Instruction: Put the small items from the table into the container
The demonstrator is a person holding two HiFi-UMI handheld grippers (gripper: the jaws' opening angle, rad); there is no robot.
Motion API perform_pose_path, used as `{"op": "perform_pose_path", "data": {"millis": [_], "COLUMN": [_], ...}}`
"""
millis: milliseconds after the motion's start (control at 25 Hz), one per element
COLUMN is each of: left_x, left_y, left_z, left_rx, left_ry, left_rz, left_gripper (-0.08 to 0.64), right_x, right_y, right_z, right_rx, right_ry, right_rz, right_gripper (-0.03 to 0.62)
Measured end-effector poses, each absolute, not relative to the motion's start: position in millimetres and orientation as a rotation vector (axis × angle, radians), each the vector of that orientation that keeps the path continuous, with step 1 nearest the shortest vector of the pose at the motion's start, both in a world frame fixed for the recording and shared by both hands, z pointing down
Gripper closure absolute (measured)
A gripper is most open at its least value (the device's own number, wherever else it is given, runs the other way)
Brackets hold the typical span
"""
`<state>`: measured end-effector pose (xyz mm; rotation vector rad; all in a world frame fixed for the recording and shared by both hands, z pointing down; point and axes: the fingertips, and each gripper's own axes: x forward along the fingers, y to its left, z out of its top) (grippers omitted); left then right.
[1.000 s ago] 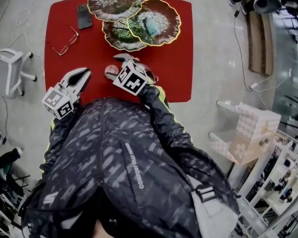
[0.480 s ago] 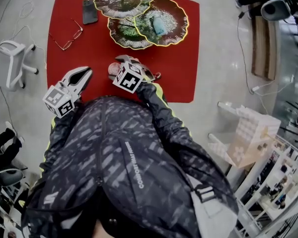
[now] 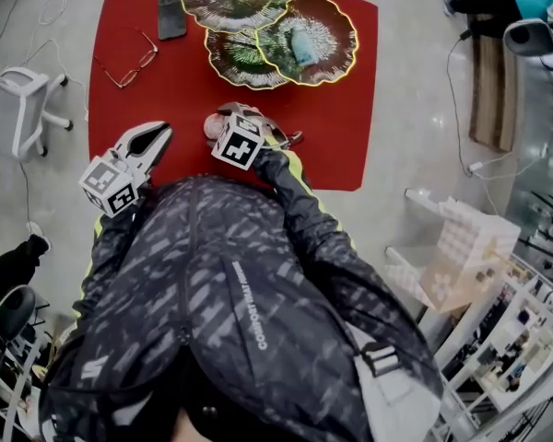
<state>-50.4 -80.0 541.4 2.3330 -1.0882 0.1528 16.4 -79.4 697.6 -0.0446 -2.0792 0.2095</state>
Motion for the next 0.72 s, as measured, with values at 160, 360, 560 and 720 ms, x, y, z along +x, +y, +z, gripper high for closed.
{"op": "perform_pose_path", "data": {"millis": [160, 360, 560, 720], "left_x": [-51.2, -52.2, -52.2, -52.4], "left_y": [-81.7, -83.4, -86.1, -89.5], "left_z": [540.6, 539.3, 537.3, 532.9], "left_rx": [2.337, 2.336, 2.348, 2.364], "left_ry": [-1.089, -1.087, -1.082, -1.084], "left_rz": [0.153, 0.152, 0.156, 0.152], "left_gripper": [0.531, 0.531, 0.531, 0.531], "right_x": [19.6, 19.0, 17.4, 18.9], "right_y": [-78.0, -77.7, -78.7, -79.2], "right_z": [702.9, 704.7, 706.2, 706.7], "right_rx": [-0.046, -0.044, -0.027, -0.018], "right_ry": [-2.054, -2.072, -2.086, -2.079], "right_rz": [0.153, 0.205, 0.256, 0.278], "right_gripper": [0.293, 0.291, 0.291, 0.291]}}
